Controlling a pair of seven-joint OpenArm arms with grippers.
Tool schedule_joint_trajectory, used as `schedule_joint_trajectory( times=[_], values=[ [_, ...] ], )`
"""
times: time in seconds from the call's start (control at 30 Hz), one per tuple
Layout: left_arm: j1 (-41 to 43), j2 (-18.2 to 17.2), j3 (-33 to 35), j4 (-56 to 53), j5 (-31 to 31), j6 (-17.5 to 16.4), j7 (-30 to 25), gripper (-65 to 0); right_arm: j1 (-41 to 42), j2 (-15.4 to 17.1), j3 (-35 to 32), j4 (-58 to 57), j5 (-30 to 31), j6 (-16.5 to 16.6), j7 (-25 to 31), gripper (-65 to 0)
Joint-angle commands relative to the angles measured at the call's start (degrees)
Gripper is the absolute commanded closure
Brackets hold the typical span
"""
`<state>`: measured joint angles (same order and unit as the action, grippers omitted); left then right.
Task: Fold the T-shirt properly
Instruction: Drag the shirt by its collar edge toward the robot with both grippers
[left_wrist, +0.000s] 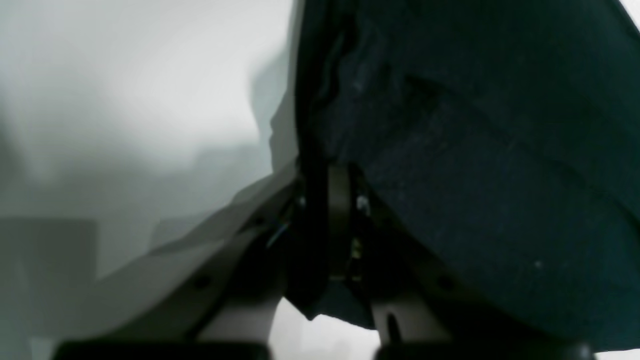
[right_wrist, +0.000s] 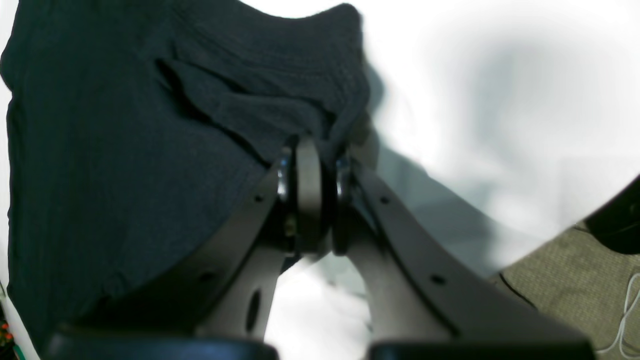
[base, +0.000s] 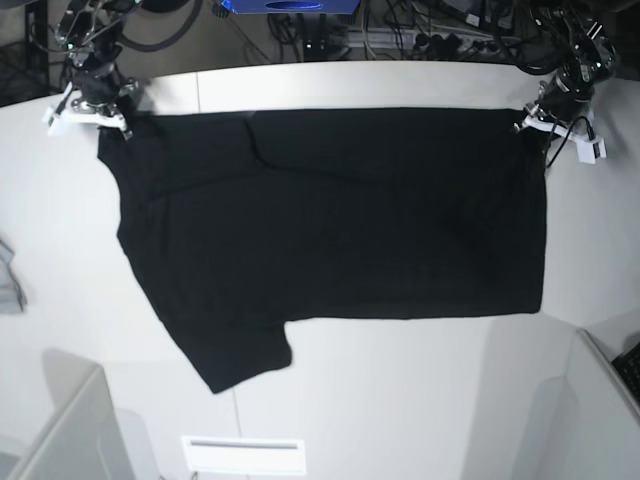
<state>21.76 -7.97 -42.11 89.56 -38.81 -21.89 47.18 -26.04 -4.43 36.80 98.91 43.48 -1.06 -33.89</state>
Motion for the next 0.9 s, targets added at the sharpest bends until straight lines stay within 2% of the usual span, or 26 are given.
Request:
schedule_joint_trajectory(
  times=[0.0, 0.33, 0.5, 0.87],
  values=[
    [0.7, -0.69, -0.22, 1.3, 0.43, 0.22, -0.01, 0.0, -0.64, 0.43, 0.43, 1.7, 0.52, 0.49, 0.97, 0.0],
    [4.66, -0.69, -0.31, 3.85, 0.52, 0.22, -0.01, 0.0, -5.74, 0.34, 0.17, 4.87, 0.6, 0.49, 0.97, 0.0],
    [6.59, -0.69, -0.31, 6.84, 0.79, 0.22, -0.01, 0.0, -7.58, -1.07, 0.26, 4.95, 0.6, 0.49, 0.97, 0.0],
    [7.56, -0.78, -0.31, 6.66, 0.96, 0.22, -0.01, 0.0, -8.29, -1.16, 0.52, 6.89, 0.6, 0.49, -1.23, 0.0]
  ],
)
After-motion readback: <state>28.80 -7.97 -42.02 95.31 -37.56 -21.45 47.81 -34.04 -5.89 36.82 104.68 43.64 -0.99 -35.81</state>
